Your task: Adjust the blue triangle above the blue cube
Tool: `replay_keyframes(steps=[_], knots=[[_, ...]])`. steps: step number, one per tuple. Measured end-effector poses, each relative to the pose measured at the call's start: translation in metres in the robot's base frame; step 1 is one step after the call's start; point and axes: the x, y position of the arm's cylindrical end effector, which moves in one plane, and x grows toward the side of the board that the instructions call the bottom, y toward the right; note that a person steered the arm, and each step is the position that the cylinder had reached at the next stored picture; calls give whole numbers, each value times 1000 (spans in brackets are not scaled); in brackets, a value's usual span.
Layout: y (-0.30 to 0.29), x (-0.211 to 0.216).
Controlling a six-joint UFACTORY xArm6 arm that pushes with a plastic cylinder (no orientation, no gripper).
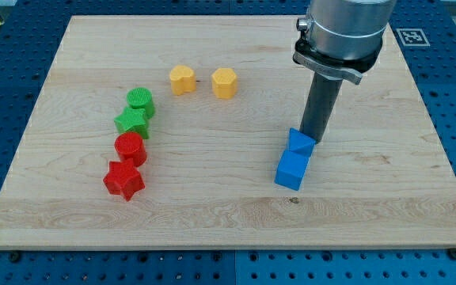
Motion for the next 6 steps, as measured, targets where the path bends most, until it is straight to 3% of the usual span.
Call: replay_keyframes(steps=[2, 4, 6], knots=[[5, -20], [42, 6], [23, 18]])
